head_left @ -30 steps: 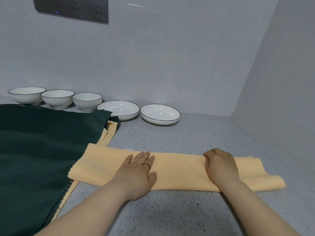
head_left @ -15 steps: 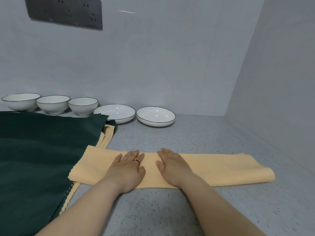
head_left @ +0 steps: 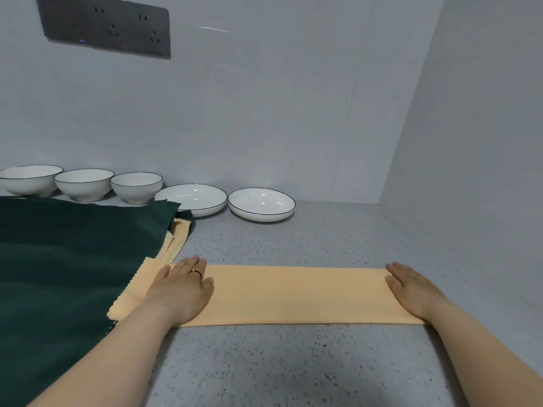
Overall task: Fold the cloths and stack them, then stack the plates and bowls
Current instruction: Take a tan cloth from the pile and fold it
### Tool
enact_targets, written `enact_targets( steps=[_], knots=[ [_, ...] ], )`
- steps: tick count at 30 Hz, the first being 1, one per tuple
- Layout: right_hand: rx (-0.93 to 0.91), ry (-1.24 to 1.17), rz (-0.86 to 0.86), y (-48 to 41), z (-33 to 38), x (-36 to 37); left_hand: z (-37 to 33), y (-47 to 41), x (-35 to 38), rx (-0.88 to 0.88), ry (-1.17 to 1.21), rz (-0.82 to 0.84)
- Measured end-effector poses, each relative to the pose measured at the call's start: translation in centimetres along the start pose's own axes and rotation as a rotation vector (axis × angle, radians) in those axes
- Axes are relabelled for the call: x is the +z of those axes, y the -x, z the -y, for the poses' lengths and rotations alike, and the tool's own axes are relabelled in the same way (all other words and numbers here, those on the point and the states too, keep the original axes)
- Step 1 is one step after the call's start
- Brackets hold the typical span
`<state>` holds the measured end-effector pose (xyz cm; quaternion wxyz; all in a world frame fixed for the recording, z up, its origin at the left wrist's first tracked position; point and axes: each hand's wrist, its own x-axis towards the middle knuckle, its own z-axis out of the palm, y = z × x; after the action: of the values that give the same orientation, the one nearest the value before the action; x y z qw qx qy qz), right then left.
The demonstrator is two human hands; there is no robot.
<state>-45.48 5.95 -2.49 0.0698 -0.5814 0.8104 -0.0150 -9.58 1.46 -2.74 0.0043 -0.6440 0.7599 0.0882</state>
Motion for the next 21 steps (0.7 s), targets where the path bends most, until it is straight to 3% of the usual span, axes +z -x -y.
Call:
enact_targets(
  steps=[4, 8, 12, 14, 16, 18, 21],
  knots=[
    [0.029, -0.007, -0.054, -0.1, 0.0, 0.2, -0.2, 0.1, 0.0, -0.004, -0.022, 0.009],
    [0.051, 0.027, -0.327, 0.9, 0.1, 0.3, -0.5, 0.5, -0.3, -0.014, -0.070, 0.057],
    [-0.198, -0.164, -0.470, 3.4, 3.0, 0.2, -0.9, 1.2, -0.3, -0.037, -0.080, 0.084],
    [-0.392, -0.169, -0.450, 5.8, 5.1, 0.5, -0.9, 1.8, -0.2, -0.041, -0.081, 0.085],
    [-0.547, -0.127, -0.322, 8.6, 7.2, 0.9, -1.0, 2.5, -0.1, -0.046, -0.082, 0.078],
    [-0.570, -0.098, -0.245, 10.5, 8.3, 1.8, -1.0, 3.0, 0.0, -0.046, -0.099, 0.052],
    [-0.526, -0.071, -0.308, 11.1, 8.2, 1.7, -0.9, 4.1, 0.2, -0.010, -0.248, -0.061]
  ],
)
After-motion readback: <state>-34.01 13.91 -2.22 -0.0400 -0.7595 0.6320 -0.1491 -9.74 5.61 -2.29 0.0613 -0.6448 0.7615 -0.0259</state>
